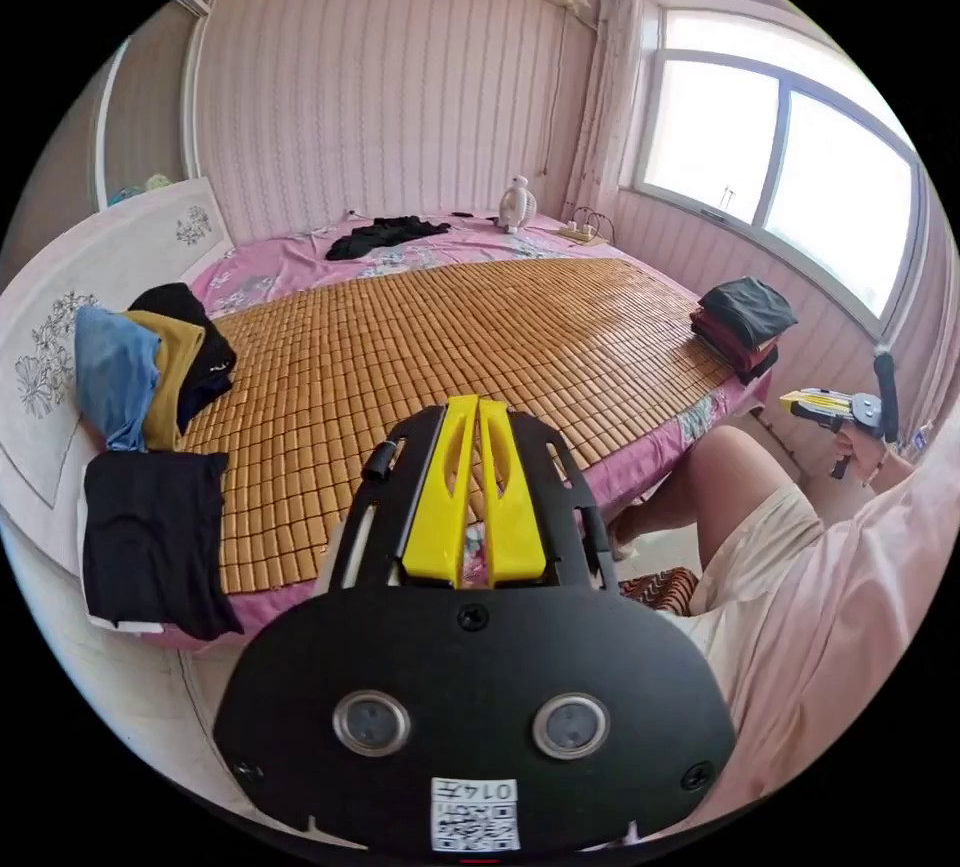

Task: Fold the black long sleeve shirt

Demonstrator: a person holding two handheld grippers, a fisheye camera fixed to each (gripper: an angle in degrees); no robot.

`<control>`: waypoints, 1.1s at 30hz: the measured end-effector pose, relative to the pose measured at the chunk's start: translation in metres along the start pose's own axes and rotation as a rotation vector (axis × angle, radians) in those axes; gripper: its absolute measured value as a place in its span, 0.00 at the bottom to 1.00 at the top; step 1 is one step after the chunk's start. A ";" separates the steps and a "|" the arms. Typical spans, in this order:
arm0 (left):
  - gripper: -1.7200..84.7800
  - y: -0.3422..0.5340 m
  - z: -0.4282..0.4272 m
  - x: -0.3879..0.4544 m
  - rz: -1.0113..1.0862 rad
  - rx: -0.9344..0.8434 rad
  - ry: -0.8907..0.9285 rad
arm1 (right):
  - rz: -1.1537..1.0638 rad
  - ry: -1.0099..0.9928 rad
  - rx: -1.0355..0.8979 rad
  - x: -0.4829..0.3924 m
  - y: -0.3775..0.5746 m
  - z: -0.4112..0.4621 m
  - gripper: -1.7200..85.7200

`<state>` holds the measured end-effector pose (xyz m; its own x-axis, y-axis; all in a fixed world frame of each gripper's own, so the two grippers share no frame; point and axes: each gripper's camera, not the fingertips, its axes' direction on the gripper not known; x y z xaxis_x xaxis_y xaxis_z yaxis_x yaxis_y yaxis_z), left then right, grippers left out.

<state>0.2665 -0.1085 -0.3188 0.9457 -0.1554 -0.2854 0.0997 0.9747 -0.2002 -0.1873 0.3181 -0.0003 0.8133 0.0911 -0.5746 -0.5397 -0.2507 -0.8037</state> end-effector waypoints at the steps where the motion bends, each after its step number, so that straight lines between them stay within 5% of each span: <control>1: 0.01 0.015 -0.019 -0.015 -0.016 0.007 -0.036 | -0.065 -0.030 0.005 -0.020 -0.005 0.009 0.01; 20: 0.09 0.251 -0.223 -0.195 -0.480 0.049 -0.460 | -0.706 -0.586 0.025 -0.331 -0.100 0.172 0.08; 33: 0.16 0.303 -0.178 -0.304 -0.646 -0.022 -0.384 | -1.128 -0.557 -0.125 -0.562 -0.121 0.299 0.13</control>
<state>-0.0460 0.2054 -0.4600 0.7428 -0.6243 0.2418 0.6691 0.7044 -0.2368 -0.6442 0.5853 0.3732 0.5892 0.6975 0.4078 0.4416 0.1446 -0.8855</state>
